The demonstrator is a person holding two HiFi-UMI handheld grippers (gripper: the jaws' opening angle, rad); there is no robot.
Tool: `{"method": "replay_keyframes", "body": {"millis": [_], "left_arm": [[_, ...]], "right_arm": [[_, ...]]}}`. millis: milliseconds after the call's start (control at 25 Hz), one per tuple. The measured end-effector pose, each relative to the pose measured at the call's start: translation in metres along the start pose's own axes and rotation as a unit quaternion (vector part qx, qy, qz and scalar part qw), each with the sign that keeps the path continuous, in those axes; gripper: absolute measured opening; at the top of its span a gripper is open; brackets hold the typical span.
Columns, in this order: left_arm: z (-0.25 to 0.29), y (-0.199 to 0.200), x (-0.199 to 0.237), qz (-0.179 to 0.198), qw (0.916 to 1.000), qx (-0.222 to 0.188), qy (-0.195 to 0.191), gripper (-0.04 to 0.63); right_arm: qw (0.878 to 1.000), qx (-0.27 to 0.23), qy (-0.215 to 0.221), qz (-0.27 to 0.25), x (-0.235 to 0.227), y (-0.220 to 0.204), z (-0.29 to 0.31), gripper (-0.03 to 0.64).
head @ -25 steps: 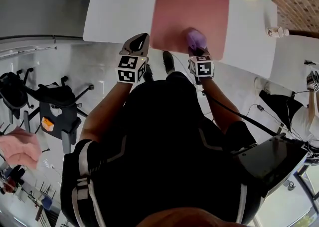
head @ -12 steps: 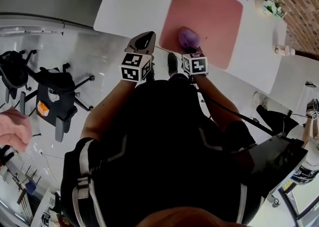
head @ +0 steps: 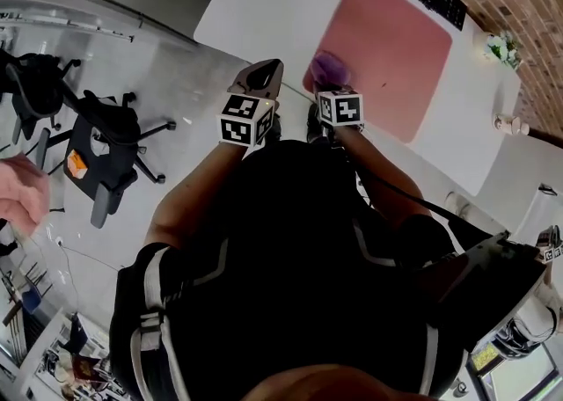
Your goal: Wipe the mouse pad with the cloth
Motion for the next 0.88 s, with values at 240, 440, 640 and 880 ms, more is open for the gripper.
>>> {"method": "replay_keyframes", "body": {"millis": [240,440,640,880], "left_arm": [[-0.010,0.010,0.017,-0.005,0.9999,-0.004,0.014,0.005],[0.000,0.020,0.013,0.006,0.9999,-0.008,-0.009,0.005],[0.028,0.029,-0.014,0.022,0.9984,-0.011,-0.050,0.005],[0.068,0.038,-0.070,0.054,0.9913,-0.003,-0.120,0.005]], "right_arm": [[0.999,-0.018,0.042,0.005,0.031,0.024,0.016,0.058],[0.994,-0.087,0.044,0.037,0.030,0.054,-0.011,0.058],[0.982,-0.162,0.026,0.095,-0.005,0.066,-0.064,0.058],[0.960,-0.238,-0.056,0.135,-0.082,0.055,-0.141,0.058]]}}
Point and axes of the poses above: the fingertips, and each gripper's own axes: z forward along the fingers, x to its left, y out of its top, the point moved 3 cm from there along -z, backward along the fingers, and after that the axes turned 4 degrees about y, right-handed, at the moved point
